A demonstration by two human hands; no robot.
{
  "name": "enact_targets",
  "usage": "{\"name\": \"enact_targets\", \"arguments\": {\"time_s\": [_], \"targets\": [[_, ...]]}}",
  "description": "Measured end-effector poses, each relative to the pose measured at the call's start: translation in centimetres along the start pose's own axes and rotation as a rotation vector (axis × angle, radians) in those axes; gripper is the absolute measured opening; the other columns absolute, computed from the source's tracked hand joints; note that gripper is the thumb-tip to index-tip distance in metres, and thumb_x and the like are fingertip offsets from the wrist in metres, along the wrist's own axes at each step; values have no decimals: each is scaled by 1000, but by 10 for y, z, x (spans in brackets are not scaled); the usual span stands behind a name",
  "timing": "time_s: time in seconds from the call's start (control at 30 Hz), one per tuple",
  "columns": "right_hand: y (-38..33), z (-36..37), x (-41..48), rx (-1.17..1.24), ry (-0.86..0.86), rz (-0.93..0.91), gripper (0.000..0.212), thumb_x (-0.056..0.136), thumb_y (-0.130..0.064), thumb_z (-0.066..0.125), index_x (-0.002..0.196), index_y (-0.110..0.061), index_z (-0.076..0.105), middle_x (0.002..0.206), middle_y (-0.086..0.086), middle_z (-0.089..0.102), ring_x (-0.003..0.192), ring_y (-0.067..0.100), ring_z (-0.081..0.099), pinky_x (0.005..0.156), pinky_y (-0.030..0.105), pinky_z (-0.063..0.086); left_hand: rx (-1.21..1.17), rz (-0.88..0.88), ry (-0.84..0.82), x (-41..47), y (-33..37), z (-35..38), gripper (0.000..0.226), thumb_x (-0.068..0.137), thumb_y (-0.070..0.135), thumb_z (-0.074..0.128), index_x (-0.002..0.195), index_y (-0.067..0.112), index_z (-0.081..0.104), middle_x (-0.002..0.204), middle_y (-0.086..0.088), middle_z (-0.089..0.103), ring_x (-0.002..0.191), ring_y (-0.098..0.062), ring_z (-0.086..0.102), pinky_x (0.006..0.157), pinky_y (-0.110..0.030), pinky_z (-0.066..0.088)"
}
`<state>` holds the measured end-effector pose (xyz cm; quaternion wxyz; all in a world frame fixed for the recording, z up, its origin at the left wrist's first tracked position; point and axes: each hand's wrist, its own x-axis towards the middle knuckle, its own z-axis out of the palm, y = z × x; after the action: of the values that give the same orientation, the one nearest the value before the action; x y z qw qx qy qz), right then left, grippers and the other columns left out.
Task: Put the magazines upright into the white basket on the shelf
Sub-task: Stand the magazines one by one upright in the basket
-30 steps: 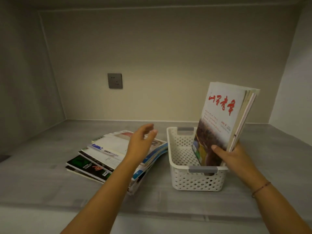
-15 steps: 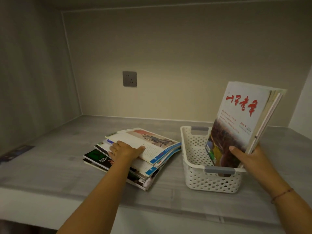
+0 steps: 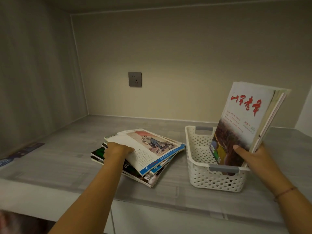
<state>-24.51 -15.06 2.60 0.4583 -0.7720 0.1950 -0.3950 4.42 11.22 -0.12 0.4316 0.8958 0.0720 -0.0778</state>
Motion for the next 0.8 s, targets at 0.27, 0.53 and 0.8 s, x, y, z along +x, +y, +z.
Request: {"name": "enact_targets", "arguments": {"time_s": [0.27, 0.53, 0.8], "targets": [[3, -2, 1, 16, -3, 28, 59, 85, -14, 61, 138, -19, 36, 121, -1, 51, 107, 16, 49, 88, 31, 42, -498, -2, -98, -3, 3, -7, 51, 78, 7, 73, 121, 1, 47, 112, -18, 60, 96, -33, 59, 74, -39, 51], [8, -1, 4, 14, -6, 25, 58, 85, -13, 62, 137, -18, 37, 132, 5, 51, 110, 17, 49, 92, 34, 42, -884, -104, -519, -19, 19, -8, 13, 93, 6, 52, 103, 0, 50, 84, -17, 61, 75, -26, 61, 55, -36, 59], [5, 1, 4, 13, -8, 1, 62, 85, -11, 60, 141, -16, 33, 135, 4, 48, 110, 13, 47, 83, 23, 41, -809, 377, -139, -56, 71, -8, 33, 93, 14, 54, 125, 13, 48, 105, -8, 62, 86, -24, 62, 71, -41, 54]]}}
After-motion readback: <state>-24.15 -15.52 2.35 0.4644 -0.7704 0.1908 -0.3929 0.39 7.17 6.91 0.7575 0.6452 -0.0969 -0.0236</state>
